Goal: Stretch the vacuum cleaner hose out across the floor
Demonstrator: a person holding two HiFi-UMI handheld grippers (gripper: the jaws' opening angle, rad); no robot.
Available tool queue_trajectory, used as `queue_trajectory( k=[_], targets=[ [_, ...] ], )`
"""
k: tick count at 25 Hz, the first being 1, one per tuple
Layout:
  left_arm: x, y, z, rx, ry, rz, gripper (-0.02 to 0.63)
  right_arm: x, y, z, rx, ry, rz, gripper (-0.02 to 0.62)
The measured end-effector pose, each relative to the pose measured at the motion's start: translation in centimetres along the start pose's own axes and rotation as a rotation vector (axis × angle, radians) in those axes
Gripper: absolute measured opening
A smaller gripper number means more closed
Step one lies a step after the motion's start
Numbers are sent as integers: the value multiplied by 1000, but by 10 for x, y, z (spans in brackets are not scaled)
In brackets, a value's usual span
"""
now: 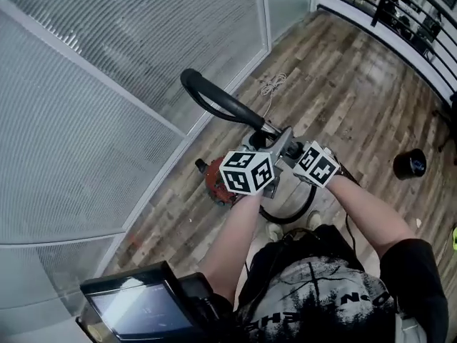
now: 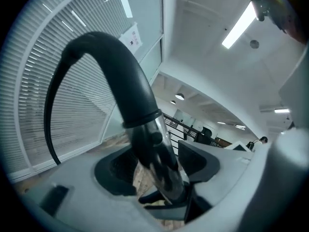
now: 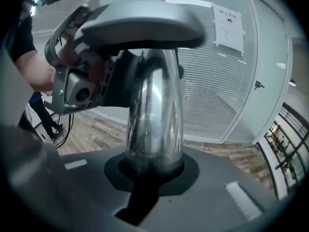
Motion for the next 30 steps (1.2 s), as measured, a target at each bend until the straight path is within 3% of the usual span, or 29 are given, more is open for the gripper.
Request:
queue_trajectory(
  k=[2, 4, 11, 17, 22, 26, 30],
  targets=[
    [-1, -14, -16, 11, 3, -3, 249, 4, 10, 3, 28, 33, 21, 57],
    [-2, -22, -29, 31, 29, -18, 162, 9, 24, 2, 68, 45, 34, 57],
    [6, -20, -86, 153, 136, -58, 95, 36, 68, 16, 134, 45, 42, 61],
    [36, -23, -163, 74, 14, -74, 95, 83, 119, 27, 177, 120, -17, 80],
    [40, -19, -206, 6, 38, -125, 95, 154, 151, 35, 108, 108, -26, 89],
    [51, -17, -228, -3, 58, -144, 96, 177, 170, 41, 33, 129, -67, 57],
    [82, -24, -325, -4, 27, -159, 97, 229, 250, 67, -28, 116, -131, 51]
  ],
)
Point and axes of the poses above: the fingertips, and each gripper's own axes: y backward along the fingers, z to its left, x out of its underside, the point moved 3 cm from there along y, backward along the fingers, and after that the axes turned 5 degrees about -x, right-handed, at the moved point
